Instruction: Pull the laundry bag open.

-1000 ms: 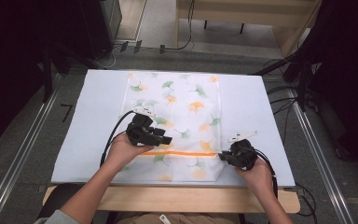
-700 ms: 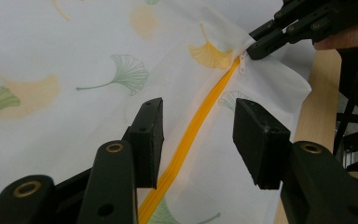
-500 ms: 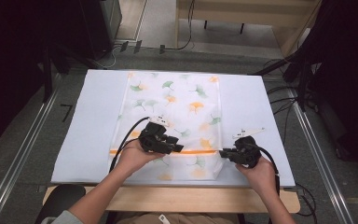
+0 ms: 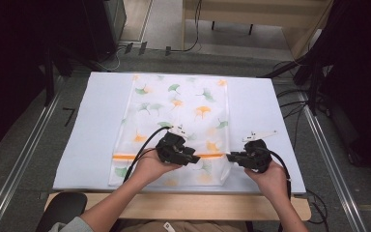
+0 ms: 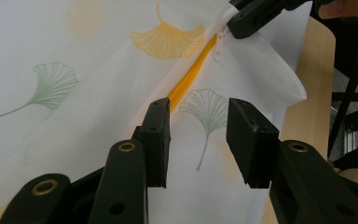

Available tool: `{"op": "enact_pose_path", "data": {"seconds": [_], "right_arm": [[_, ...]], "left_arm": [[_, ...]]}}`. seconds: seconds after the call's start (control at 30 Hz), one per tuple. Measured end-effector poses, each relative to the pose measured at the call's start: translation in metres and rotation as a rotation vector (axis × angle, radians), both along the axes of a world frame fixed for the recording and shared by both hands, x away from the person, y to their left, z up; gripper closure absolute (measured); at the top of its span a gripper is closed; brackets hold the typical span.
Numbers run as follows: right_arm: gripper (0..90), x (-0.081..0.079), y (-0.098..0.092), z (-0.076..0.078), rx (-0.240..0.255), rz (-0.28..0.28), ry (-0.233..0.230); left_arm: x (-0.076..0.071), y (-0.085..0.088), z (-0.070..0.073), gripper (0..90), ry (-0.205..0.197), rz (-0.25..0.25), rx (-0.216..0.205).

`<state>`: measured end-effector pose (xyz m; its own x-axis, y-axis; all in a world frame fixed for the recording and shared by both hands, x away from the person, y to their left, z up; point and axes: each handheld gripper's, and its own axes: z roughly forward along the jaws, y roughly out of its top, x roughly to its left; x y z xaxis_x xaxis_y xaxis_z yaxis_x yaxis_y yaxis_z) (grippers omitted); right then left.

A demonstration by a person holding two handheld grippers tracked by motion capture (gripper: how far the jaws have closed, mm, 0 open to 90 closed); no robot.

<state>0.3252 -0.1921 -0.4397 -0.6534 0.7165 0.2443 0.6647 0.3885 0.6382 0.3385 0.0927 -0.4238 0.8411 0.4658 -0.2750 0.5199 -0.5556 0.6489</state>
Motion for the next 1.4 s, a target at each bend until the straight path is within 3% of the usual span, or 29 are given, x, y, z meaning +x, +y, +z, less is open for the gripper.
{"op": "enact_pose_path", "data": {"seconds": [0.17, 0.3, 0.4, 0.6, 0.77, 1.0, 1.17, 1.4], "right_arm": [[84.8, 0.0, 0.0, 0.002, 0.001, 0.006, -0.01], [84.8, -0.001, 0.0, 0.004, 0.006, 0.001, -0.006], [84.8, -0.001, 0.0, 0.005, 0.005, 0.003, -0.006], [84.7, -0.001, 0.0, 0.006, 0.011, 0.009, -0.016], [84.7, -0.002, 0.0, 0.007, 0.016, 0.019, -0.022], [84.8, -0.003, 0.0, 0.011, 0.056, 0.049, -0.037], [84.9, -0.005, 0.003, 0.012, 0.065, 0.092, -0.044], [84.9, -0.006, 0.006, 0.012, 0.055, 0.109, -0.042]], "left_arm": [[-0.001, -0.009, -0.002, 61.6, 0.001, -0.024, 0.002], [-0.004, -0.018, -0.003, 60.9, -0.012, -0.023, -0.032], [-0.004, -0.026, -0.005, 60.8, -0.004, -0.041, 0.002], [-0.005, -0.041, -0.007, 61.2, 0.003, -0.062, -0.009], [-0.005, -0.053, -0.01, 60.5, 0.007, -0.077, 0.006], [-0.001, -0.057, -0.015, 60.6, 0.011, -0.07, -0.001], [0.002, -0.059, -0.018, 60.7, 0.007, -0.069, -0.012], [0.002, -0.062, -0.018, 66.0, 0.008, -0.075, -0.019]]}}
